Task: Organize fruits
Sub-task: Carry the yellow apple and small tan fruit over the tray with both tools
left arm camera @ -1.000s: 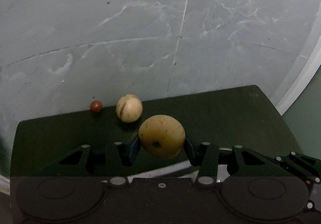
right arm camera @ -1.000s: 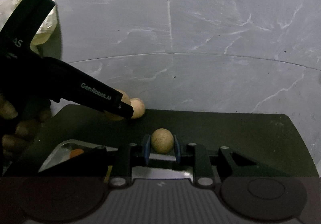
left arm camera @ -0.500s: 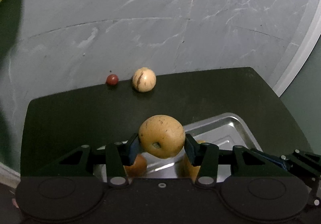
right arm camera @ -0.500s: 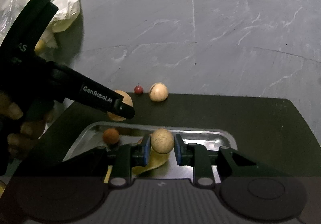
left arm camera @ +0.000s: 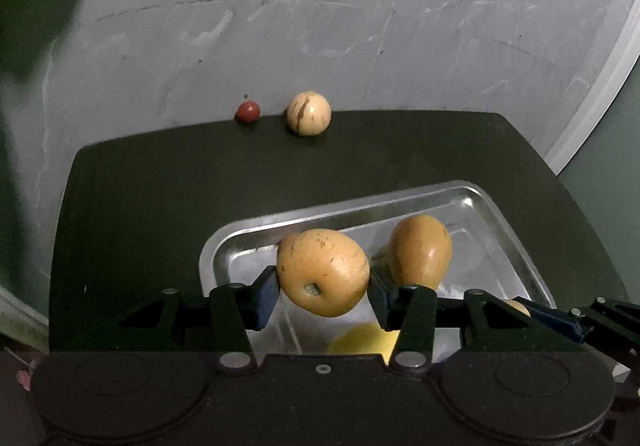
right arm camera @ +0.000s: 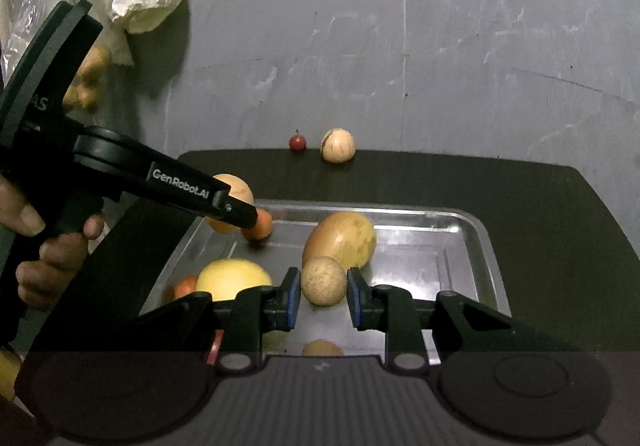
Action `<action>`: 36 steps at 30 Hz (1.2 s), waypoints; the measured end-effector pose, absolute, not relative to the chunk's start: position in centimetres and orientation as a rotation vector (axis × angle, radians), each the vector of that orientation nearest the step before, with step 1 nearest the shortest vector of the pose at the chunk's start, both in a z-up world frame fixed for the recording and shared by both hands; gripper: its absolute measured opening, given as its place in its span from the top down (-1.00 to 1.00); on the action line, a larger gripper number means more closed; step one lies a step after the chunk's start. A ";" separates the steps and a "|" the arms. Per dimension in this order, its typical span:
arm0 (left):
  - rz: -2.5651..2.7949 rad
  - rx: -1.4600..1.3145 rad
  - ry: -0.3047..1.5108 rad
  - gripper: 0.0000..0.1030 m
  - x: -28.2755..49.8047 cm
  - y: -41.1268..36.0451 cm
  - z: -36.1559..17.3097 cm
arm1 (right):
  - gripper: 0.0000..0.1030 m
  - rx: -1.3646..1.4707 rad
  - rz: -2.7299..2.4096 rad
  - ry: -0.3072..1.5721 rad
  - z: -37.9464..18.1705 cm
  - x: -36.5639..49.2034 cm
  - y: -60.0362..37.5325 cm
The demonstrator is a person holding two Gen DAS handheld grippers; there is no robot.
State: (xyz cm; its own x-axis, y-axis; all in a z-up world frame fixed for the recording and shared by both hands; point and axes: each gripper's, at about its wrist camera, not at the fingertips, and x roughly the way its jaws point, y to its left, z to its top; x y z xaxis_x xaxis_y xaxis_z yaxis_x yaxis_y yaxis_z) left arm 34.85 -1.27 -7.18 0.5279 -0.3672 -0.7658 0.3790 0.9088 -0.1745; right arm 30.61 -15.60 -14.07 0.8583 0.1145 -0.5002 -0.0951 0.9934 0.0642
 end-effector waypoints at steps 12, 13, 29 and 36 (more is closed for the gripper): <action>-0.398 -0.013 0.962 0.04 34.3 0.5 -8.6 | 0.47 0.038 0.154 0.578 -15.2 30.4 -14.4; -0.395 -0.015 0.965 0.04 34.3 0.6 -8.7 | 0.47 0.037 0.158 0.583 -15.3 30.4 -14.3; -0.361 -0.012 0.983 0.03 34.6 0.1 -9.3 | 0.47 0.021 0.207 0.643 -16.4 30.9 -13.5; -0.345 -0.011 0.993 0.03 34.6 0.0 -9.5 | 0.47 0.021 0.215 0.656 -16.6 30.9 -13.4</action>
State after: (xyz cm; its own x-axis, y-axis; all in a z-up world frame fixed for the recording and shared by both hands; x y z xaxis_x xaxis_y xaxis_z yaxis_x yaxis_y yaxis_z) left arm 34.57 0.04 -9.45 0.4965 -0.2897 -0.8183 0.2799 0.9457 -0.1650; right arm 30.95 -13.43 -16.63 0.7712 0.2051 -0.6027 -0.1921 0.9775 0.0868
